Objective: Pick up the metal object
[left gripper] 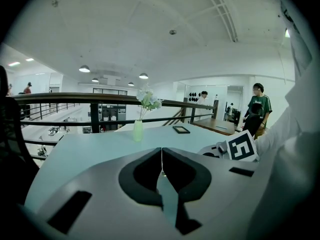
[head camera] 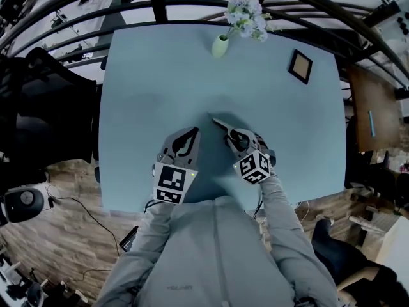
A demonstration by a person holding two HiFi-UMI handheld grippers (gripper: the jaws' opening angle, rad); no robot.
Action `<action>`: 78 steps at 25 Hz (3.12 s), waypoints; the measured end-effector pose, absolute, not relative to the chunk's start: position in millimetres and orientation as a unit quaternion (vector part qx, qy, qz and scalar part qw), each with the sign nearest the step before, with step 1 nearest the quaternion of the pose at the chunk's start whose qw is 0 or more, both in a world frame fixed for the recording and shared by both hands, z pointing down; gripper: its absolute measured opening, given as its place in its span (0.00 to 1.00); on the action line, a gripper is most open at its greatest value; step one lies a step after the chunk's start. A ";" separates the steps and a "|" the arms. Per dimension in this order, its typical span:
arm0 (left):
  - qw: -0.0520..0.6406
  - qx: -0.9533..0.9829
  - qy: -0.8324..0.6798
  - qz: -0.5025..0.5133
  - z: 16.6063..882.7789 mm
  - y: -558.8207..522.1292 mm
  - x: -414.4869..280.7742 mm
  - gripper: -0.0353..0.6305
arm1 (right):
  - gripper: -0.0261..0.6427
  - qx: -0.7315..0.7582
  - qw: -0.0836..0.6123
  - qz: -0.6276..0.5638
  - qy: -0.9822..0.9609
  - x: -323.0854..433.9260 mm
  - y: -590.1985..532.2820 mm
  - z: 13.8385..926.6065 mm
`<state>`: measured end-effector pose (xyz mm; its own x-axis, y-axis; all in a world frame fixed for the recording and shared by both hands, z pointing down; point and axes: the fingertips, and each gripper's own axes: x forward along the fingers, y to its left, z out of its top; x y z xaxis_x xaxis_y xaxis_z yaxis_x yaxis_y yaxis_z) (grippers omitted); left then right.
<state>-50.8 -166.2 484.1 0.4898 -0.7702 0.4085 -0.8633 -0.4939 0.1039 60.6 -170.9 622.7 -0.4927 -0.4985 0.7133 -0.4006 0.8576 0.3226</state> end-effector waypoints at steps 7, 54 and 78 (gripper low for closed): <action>0.137 0.847 -0.492 0.149 470.8 -162.8 -55.7 0.09 | 0.19 0.279 0.405 -0.067 -0.868 58.2 -170.8 596.7; 0.090 0.829 -0.548 0.062 390.2 -123.0 -86.0 0.09 | 0.19 0.417 0.069 0.051 -0.905 103.1 -130.9 398.8; 0.063 0.853 -0.510 0.088 396.1 -122.4 -92.2 0.09 | 0.19 0.419 0.055 0.051 -0.905 108.5 -126.1 394.0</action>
<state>-92.2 -122.4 396.1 0.4638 -0.8598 0.2136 -0.8818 -0.4712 0.0179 108.5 -126.1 394.0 -0.6428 -0.7528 0.1418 -0.7640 0.6435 -0.0468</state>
